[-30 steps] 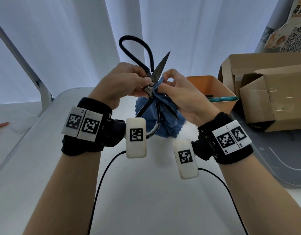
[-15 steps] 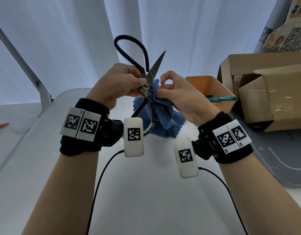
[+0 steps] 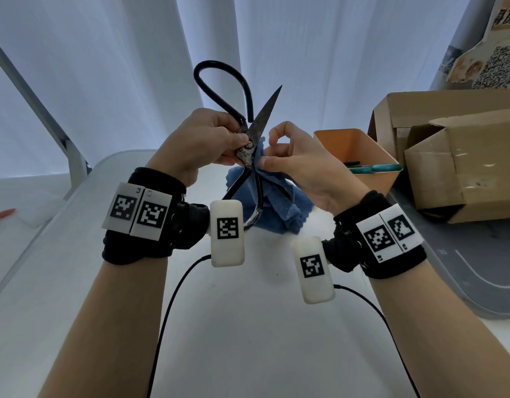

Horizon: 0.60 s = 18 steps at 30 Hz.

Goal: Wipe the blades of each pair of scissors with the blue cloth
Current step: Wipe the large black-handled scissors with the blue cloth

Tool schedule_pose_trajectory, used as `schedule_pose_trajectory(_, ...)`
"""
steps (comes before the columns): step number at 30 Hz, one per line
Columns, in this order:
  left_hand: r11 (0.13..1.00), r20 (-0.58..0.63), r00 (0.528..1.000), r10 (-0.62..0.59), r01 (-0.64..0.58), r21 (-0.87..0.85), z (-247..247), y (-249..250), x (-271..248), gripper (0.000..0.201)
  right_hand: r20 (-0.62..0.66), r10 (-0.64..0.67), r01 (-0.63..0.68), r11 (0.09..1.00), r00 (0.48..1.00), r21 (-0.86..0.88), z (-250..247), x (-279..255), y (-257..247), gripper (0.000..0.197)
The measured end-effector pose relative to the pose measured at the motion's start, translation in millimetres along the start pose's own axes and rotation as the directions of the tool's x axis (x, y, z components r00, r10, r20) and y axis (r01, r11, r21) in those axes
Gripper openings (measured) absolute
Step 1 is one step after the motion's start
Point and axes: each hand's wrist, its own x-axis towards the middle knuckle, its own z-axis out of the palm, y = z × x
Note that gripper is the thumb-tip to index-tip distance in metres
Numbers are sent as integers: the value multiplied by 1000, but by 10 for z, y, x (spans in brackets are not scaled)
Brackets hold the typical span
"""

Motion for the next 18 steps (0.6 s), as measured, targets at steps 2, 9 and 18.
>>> schedule_pose_trajectory(2, 1000, 10, 1000, 9, -9, 10, 7, 4, -1, 13, -9, -3, 3, 1000, 1000, -21, -14, 6, 4, 35)
schedule_pose_trajectory(9, 1000, 20, 1000, 19, -20, 24, 65, 32, -16, 14, -26, -10, 10, 1000, 1000, -7, -61, 6, -8, 27)
schedule_pose_trajectory(18, 998, 43, 999, 33, -35, 43, 74, 25, -5, 14, -45, -29, 27, 999, 999, -37, -96, -1, -8, 33)
